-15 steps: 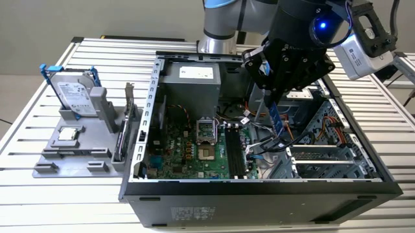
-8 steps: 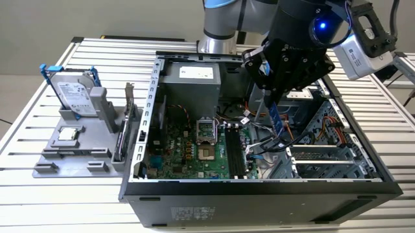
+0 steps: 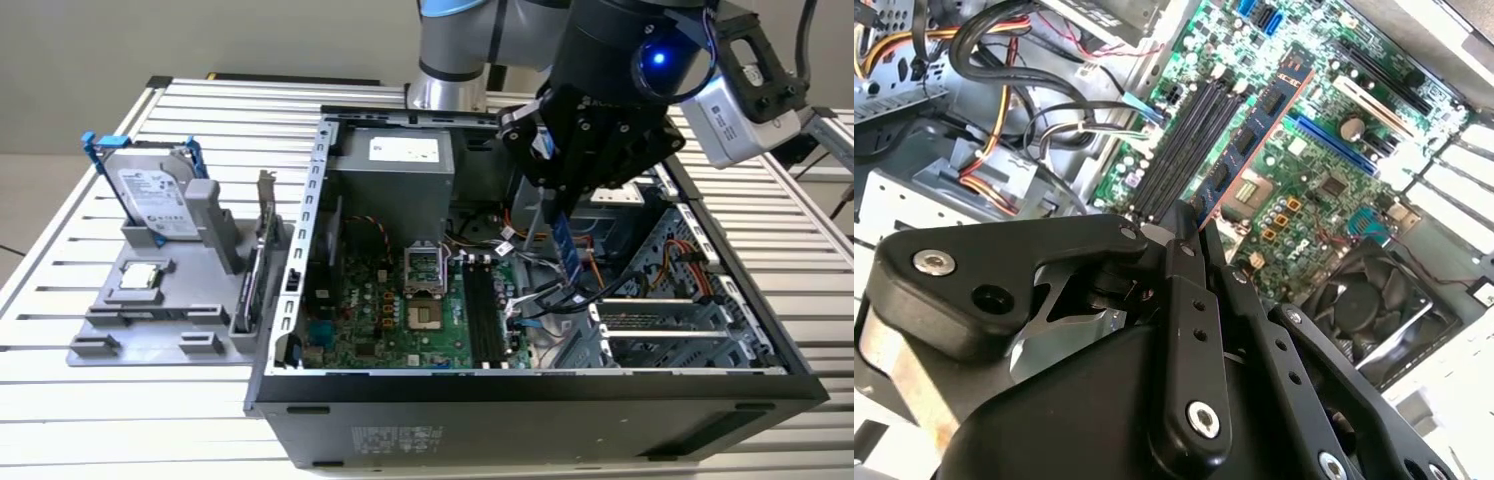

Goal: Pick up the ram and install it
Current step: 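Insert the ram into the slot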

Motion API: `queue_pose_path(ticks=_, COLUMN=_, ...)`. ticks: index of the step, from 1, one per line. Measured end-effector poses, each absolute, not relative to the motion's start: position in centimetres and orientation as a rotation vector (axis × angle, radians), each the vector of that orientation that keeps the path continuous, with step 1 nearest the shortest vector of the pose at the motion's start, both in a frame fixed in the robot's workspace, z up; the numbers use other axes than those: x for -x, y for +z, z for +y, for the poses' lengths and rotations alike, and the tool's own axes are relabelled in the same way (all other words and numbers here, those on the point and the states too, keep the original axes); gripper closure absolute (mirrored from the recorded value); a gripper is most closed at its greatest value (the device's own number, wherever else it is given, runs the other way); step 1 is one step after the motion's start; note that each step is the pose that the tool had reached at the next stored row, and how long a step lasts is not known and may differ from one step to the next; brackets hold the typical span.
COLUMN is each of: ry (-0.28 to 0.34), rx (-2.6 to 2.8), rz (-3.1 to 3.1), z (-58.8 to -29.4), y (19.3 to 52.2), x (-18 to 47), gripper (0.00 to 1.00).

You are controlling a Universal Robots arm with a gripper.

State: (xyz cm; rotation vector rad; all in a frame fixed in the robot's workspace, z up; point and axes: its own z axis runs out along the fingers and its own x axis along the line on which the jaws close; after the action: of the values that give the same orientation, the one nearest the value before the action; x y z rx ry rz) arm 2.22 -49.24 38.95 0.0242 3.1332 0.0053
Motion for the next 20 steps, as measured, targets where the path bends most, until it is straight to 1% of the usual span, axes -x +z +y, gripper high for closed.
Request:
queue_pose_path(ticks=9, ry=-0.014, rx=-0.024, rz=3.133, z=-49.08, y=38.53, x=-2.24, gripper=1.0)
queue_pose_path(ticks=20, ry=-0.016, rx=-0.024, rz=3.133, z=-49.07, y=38.35, x=-2.25, gripper=1.0)
